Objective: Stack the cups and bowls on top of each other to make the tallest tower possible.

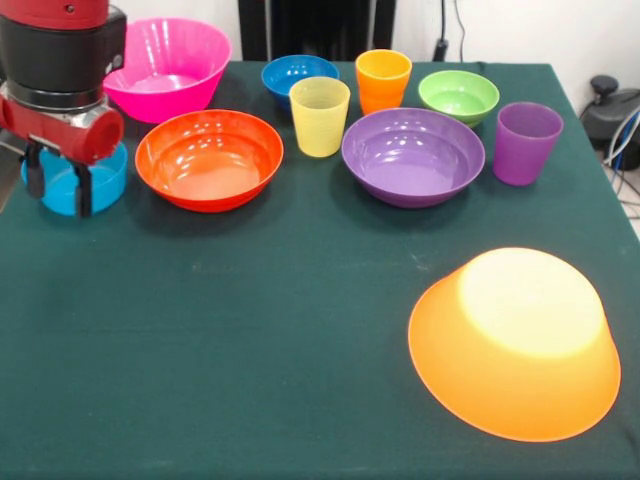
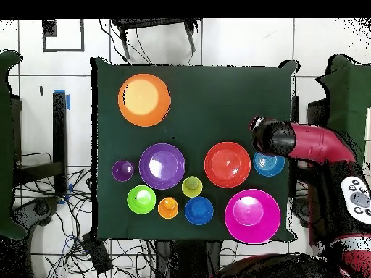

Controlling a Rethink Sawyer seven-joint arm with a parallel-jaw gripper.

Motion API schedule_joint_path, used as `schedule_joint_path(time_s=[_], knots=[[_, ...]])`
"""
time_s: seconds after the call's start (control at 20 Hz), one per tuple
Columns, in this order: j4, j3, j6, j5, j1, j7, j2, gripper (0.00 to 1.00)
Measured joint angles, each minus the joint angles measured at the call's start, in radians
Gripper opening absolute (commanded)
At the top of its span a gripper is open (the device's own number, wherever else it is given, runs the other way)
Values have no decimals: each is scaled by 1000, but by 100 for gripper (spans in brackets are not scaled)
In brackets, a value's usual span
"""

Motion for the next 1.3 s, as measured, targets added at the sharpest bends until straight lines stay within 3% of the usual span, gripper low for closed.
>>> schedule_joint_path(time_s=[0.55,1.3], knots=[[0,-110,27,51,2,0,13,100],[30,-124,37,174,-30,0,91,100]])
